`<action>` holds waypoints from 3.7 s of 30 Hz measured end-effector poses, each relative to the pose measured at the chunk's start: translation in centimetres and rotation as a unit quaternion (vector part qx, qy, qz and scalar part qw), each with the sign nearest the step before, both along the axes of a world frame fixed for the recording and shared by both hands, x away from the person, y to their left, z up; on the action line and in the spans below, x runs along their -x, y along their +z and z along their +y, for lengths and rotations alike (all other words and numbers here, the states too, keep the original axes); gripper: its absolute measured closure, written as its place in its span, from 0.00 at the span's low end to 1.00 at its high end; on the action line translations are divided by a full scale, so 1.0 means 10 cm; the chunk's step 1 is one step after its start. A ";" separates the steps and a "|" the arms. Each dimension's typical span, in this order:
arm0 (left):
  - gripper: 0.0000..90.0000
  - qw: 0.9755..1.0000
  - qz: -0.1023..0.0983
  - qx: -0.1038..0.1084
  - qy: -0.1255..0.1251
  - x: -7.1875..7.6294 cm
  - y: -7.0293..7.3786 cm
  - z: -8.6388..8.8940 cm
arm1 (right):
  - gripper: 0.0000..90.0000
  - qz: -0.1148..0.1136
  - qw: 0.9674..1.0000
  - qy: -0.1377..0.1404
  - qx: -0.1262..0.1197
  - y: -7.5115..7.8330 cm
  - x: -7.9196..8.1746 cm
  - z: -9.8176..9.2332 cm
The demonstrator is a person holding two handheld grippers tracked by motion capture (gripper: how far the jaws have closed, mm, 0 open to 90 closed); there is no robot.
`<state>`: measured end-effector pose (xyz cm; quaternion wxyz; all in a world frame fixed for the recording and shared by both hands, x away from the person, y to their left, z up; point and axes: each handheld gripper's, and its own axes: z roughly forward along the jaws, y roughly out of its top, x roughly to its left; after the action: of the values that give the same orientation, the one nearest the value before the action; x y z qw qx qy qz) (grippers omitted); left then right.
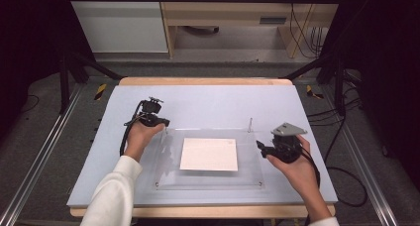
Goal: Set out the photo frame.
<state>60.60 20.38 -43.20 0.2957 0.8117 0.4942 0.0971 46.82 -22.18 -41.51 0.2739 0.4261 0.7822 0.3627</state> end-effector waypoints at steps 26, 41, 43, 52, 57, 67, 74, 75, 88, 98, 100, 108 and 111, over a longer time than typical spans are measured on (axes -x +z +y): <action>0.94 1.000 0.004 -0.003 -0.001 0.00 -0.01 0.00 | 0.25 -0.002 0.996 0.036 0.086 -0.37 0.98 -0.26; 0.94 1.000 0.008 0.004 -0.002 -0.02 -0.02 0.01 | 0.31 0.008 0.985 0.109 0.131 -0.49 1.02 -0.03; 0.94 1.000 0.008 0.005 -0.003 -0.02 -0.02 0.01 | 0.31 0.001 0.983 0.125 0.136 -0.51 1.01 0.02; 0.94 1.000 0.008 0.002 -0.006 -0.02 -0.03 0.01 | 0.33 -0.049 0.977 0.145 0.149 -0.53 1.02 0.13; 0.94 1.000 0.008 0.004 -0.005 -0.02 -0.03 0.01 | 0.40 -0.065 0.974 0.157 0.151 -0.55 1.04 0.16; 0.94 1.000 0.001 0.001 -0.008 0.00 -0.04 0.01 | 0.52 -0.080 0.967 0.182 0.159 -0.56 1.07 0.20; 0.94 1.000 -0.003 -0.001 -0.011 0.00 -0.04 0.01 | 0.56 -0.098 0.967 0.170 0.164 -0.53 1.08 0.20; 0.94 1.000 -0.002 0.000 -0.011 0.00 -0.04 0.01 | 0.57 -0.100 0.967 0.168 0.164 -0.53 1.08 0.20; 0.94 1.000 0.001 0.009 -0.008 -0.04 -0.05 0.02 | 0.60 -0.133 0.967 0.145 0.163 -0.44 1.09 0.21; 0.79 1.000 -0.028 0.003 0.002 -0.02 -0.08 0.05 | 0.63 -0.138 0.968 0.135 0.162 -0.38 1.10 0.21; 0.76 0.999 -0.046 0.006 0.003 0.02 -0.08 0.07 | 0.63 -0.135 0.967 0.137 0.167 -0.38 1.10 0.22; 0.73 0.991 -0.132 0.028 0.010 0.27 0.15 0.21 | 0.65 -0.134 0.967 0.136 0.169 -0.34 1.09 0.23; 0.69 0.988 -0.151 0.036 0.003 0.40 0.28 0.25 | 0.66 -0.135 0.967 0.134 0.167 -0.31 1.10 0.24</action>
<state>56.55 22.87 -40.42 0.3957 0.7752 0.4491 0.2019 35.83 -19.82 -44.59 0.3935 0.2129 0.8374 0.3141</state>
